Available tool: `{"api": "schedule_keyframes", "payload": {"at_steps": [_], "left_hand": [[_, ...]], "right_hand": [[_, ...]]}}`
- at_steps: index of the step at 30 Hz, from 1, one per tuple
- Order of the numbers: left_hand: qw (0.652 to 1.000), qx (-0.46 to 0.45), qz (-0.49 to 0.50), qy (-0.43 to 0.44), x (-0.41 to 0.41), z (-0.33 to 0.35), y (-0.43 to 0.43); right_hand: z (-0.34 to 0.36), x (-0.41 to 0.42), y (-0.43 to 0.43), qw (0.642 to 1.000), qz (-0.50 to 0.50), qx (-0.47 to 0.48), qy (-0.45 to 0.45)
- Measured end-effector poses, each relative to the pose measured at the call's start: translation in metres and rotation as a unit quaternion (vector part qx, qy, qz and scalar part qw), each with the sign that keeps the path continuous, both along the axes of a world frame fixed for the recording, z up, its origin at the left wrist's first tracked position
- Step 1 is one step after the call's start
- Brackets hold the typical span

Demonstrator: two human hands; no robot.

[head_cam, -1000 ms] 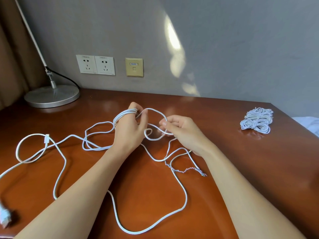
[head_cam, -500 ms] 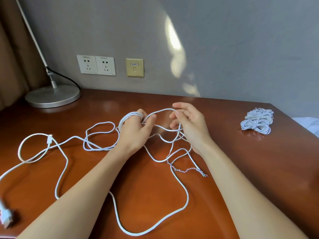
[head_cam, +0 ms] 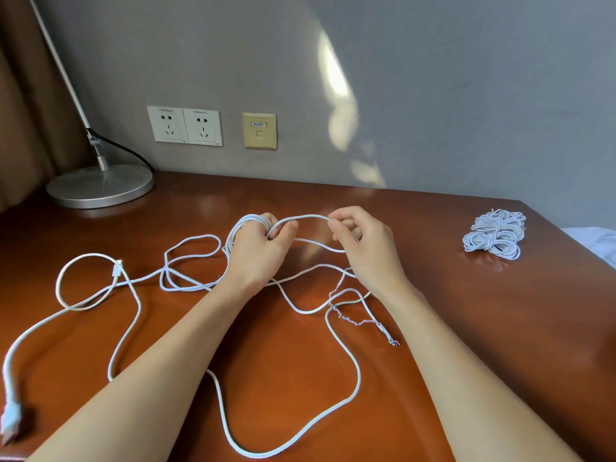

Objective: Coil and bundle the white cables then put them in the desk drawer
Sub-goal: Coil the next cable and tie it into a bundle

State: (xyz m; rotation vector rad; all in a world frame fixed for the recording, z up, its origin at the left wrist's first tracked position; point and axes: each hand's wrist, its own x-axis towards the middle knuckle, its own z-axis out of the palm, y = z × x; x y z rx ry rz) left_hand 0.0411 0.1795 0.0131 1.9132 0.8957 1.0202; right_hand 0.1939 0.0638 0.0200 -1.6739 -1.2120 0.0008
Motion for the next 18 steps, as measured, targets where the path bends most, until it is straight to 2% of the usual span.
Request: {"api": "schedule_keyframes", "payload": {"at_steps": [6,11,14,18], "left_hand": [[0.999,-0.027,-0.006,-0.043,-0.002,0.0,0.0],[0.987,-0.116,-0.072,-0.087,-0.005,0.001,0.008],[0.953,-0.217,-0.168,-0.131,-0.004,0.004,0.003],[0.91,-0.278,-0.245,-0.187,-0.007,0.005,0.003]], "right_hand": [[-0.001,0.008,-0.001,0.991,-0.034,-0.075,-0.109],[-0.003,0.011,-0.002,0.992,-0.008,-0.09,-0.083],[-0.003,0.01,-0.003,0.995,0.006,-0.074,-0.062],[-0.006,0.013,-0.002,0.996,-0.005,-0.072,-0.056]]}}
